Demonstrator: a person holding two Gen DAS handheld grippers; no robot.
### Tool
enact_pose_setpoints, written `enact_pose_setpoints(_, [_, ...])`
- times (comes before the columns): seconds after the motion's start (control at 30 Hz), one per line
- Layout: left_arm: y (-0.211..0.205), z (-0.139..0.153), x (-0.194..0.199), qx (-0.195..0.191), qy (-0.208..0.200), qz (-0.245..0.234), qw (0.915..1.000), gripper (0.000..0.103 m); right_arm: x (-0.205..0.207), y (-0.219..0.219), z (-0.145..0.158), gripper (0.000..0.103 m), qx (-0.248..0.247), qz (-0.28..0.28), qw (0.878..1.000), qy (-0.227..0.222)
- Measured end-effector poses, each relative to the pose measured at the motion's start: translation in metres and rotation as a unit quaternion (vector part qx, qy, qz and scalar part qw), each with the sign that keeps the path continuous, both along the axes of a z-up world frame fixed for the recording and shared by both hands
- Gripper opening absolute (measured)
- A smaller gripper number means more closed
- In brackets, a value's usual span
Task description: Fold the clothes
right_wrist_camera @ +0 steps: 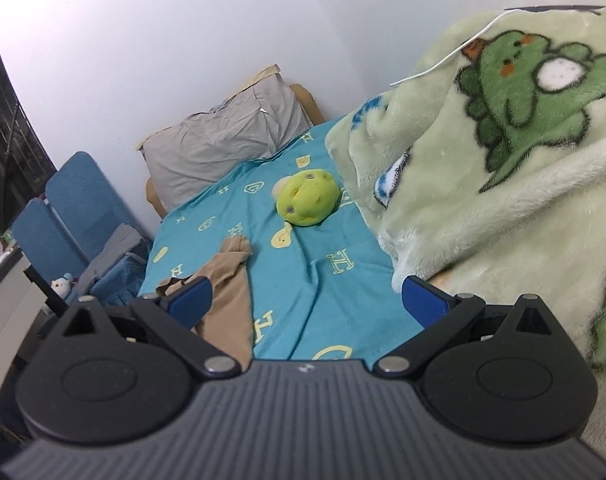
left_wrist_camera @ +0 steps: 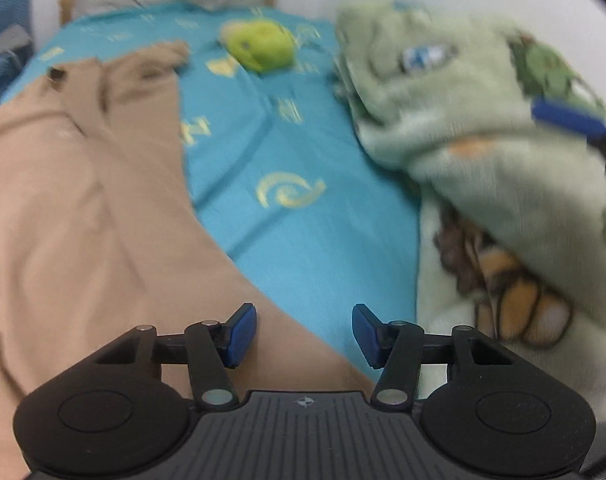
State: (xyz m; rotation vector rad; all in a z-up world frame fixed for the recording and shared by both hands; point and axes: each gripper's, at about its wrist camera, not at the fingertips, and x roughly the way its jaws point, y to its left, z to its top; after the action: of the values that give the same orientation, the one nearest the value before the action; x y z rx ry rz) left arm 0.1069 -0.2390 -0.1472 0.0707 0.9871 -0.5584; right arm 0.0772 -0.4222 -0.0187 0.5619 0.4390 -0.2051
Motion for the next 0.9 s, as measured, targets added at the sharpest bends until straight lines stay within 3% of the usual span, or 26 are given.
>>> enact_pose_setpoints(0.1, [-0.011, -0.02, 0.0, 0.03, 0.025, -0.006, 0.9992, 0.05, 0.002, -0.001, -0.002, 0.103, -0.002, -0.002, 1.0, 0.004])
enact_pose_setpoints(0.17, [-0.014, -0.022, -0.006, 0.049, 0.0, -0.01, 0.9988, 0.044, 0.002, -0.002, -0.004, 0.103, -0.001, -0.005, 1.0, 0.007])
enact_pose_setpoints(0.23, [-0.015, -0.023, -0.011, 0.063, -0.019, -0.013, 0.9977, 0.01, 0.003, -0.003, -0.006, 0.103, -0.002, -0.009, 1.0, 0.011])
enact_pose_setpoints(0.27, [-0.011, -0.023, -0.01, 0.056, -0.016, -0.009, 0.9982, 0.006, 0.004, -0.003, -0.007, 0.103, -0.003, -0.011, 1.0, 0.014])
enact_pose_setpoints(0.47, [0.018, -0.006, -0.01, 0.001, -0.008, 0.013, 0.9999, 0.003, 0.005, -0.006, -0.011, 0.103, 0.003, -0.016, 1.0, 0.021])
enact_pose_setpoints(0.57, [0.045, 0.017, -0.011, -0.056, 0.006, 0.024, 0.9981, 0.003, 0.005, -0.006, -0.012, 0.103, 0.006, -0.019, 0.999, 0.025])
enact_pose_setpoints(0.7, [0.107, 0.051, -0.015, -0.139, 0.03, 0.048, 0.9887, 0.003, 0.005, -0.002, -0.01, 0.103, 0.004, -0.014, 1.0, 0.027])
enact_pose_setpoints(0.87, [0.197, 0.059, -0.01, -0.174, 0.058, 0.104, 0.9776, 0.003, 0.01, 0.009, -0.01, 0.103, -0.004, 0.003, 0.999, 0.036])
enact_pose_setpoints(0.9, [0.21, 0.054, -0.006, -0.157, 0.065, 0.122, 0.9778, 0.003, 0.012, 0.011, -0.011, 0.103, -0.005, 0.007, 0.999, 0.039])
